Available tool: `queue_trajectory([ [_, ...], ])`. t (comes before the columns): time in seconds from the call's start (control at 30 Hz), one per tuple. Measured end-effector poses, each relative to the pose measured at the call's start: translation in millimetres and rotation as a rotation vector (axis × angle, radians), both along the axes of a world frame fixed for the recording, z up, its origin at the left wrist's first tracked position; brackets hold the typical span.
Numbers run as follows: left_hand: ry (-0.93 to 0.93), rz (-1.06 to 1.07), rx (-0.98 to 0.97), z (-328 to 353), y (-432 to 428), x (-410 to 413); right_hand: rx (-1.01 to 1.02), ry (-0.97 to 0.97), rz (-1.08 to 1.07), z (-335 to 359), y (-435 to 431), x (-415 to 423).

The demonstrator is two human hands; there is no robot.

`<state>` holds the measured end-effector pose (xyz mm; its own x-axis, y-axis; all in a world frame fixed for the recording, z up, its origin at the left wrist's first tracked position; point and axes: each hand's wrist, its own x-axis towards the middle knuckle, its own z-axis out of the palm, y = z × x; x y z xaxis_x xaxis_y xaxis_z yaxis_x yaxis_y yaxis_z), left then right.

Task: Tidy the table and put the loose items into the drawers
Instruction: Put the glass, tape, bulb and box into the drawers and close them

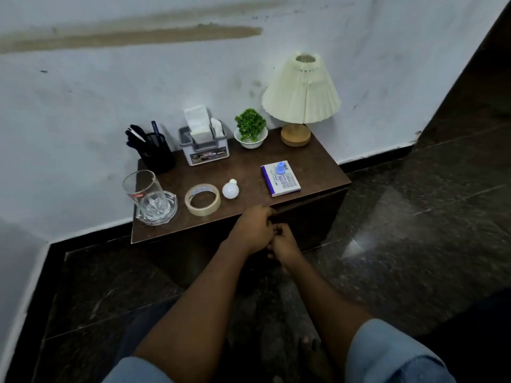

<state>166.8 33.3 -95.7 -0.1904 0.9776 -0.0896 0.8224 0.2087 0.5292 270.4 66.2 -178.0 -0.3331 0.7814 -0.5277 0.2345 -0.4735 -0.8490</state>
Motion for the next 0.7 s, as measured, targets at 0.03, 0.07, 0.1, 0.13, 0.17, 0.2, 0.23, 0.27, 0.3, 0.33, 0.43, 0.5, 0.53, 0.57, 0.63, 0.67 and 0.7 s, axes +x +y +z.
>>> queue_trajectory([
  [0.03,-0.006,-0.014,-0.017,-1,3,2,0.007,-0.020,0.013,-3,1,8],
  [0.07,-0.010,-0.027,-0.039,-2,6,4,0.010,-0.030,0.030,-5,2,15],
  [0.1,-0.014,-0.043,-0.066,-4,9,7,0.015,-0.039,0.047,-7,4,24],
  [0.13,-0.024,-0.058,-0.098,-7,11,10,0.024,-0.055,0.061,-8,6,33],
  [0.17,-0.042,-0.066,-0.133,-9,13,12,0.033,-0.072,0.071,-10,8,41],
  [0.2,-0.073,-0.065,-0.165,-12,15,15,0.040,-0.087,0.075,-11,10,50],
  [0.23,-0.117,-0.054,-0.193,-15,16,17,0.028,-0.095,0.075,-11,12,58],
  [0.27,-0.167,-0.033,-0.213,-17,17,20,-0.005,-0.100,0.069,-11,15,64],
  [0.3,-0.213,-0.011,-0.226,-19,17,22,-0.054,-0.100,0.050,-9,17,69],
  [0.33,-0.245,0.009,-0.234,-20,17,23,-0.096,-0.098,0.010,-6,21,72],
  [0.43,-0.318,0.067,-0.251,-20,17,23,-0.046,-0.071,-0.225,4,40,74],
  [0.5,-0.392,0.065,-0.282,-21,16,23,0.015,-0.055,-0.263,17,56,72],
  [0.53,-0.435,0.058,-0.303,-22,16,24,0.051,-0.093,-0.240,22,63,72],
  [0.57,-0.481,0.053,-0.322,-24,15,26,0.087,-0.159,-0.212,26,70,71],
  [0.63,-0.545,0.059,-0.349,-27,15,30,0.143,-0.308,-0.153,27,79,70],
  [0.67,-0.569,0.066,-0.359,-29,15,31,0.153,-0.351,-0.119,27,80,70],
  [0.7,-0.590,0.073,-0.367,-31,18,31,0.137,-0.357,-0.091,26,82,69],
])
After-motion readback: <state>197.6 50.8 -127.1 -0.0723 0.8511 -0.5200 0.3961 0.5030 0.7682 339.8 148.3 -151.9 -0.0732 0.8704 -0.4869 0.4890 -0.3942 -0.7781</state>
